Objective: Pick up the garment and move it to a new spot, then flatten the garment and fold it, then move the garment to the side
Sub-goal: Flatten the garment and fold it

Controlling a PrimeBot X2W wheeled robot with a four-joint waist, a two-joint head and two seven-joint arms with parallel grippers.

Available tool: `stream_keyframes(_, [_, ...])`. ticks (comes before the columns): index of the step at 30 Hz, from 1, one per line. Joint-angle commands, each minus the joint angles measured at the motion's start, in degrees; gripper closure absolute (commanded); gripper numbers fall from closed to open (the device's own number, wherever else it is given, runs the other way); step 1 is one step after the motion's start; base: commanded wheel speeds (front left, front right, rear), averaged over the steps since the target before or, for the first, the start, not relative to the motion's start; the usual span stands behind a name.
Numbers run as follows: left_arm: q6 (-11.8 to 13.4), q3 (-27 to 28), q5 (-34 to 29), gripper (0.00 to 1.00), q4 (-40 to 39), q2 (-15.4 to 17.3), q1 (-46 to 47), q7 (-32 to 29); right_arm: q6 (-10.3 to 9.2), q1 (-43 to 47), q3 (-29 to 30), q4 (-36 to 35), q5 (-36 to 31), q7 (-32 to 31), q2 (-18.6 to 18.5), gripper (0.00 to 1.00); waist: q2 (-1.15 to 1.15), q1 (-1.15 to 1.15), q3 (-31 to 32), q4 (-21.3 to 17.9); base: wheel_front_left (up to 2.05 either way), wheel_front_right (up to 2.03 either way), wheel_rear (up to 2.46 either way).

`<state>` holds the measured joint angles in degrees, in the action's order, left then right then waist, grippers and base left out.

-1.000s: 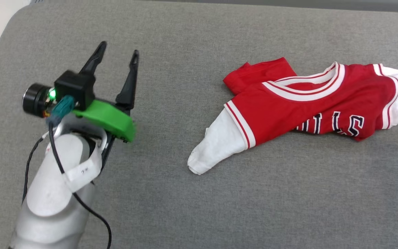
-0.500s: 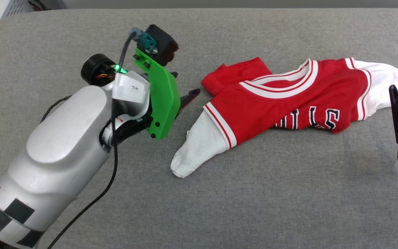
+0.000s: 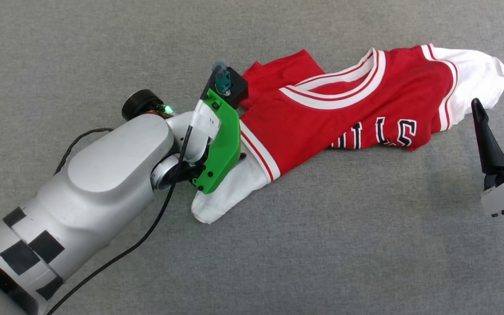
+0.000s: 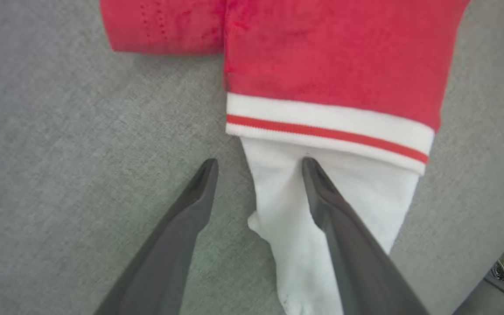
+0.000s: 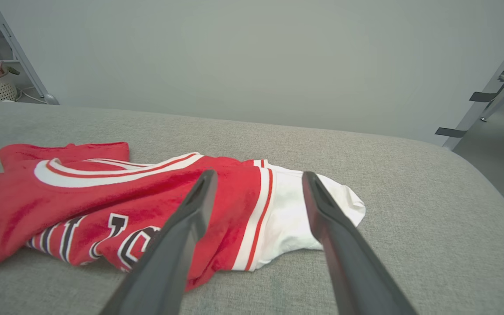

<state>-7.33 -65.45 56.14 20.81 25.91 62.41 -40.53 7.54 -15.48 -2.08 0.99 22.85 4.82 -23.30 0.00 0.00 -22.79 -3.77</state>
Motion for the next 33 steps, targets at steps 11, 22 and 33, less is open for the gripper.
stream_keyframes(11, [-0.15,-7.26,2.25,1.0,1.87,1.79,0.01,2.3,-0.05,-3.11,-1.0,3.18,-0.59,2.74,0.01,0.0,0.0,0.0,-3.65,-1.74,0.0,0.0,0.0])
stream_keyframes(22, [-0.15,-6.22,3.05,1.0,-7.32,9.19,3.36,16.83,-0.05,-0.06,0.31,5.37,-0.37,4.04,0.58,0.0,0.0,0.0,-0.54,1.18,0.0,0.0,0.0])
stream_keyframes(33, [3.98,-1.82,-1.49,1.0,-9.49,17.96,5.75,23.74,-0.05,1.24,1.61,5.7,-0.5,3.88,1.18,0.0,0.0,0.0,2.3,2.84,0.0,0.0,0.0])
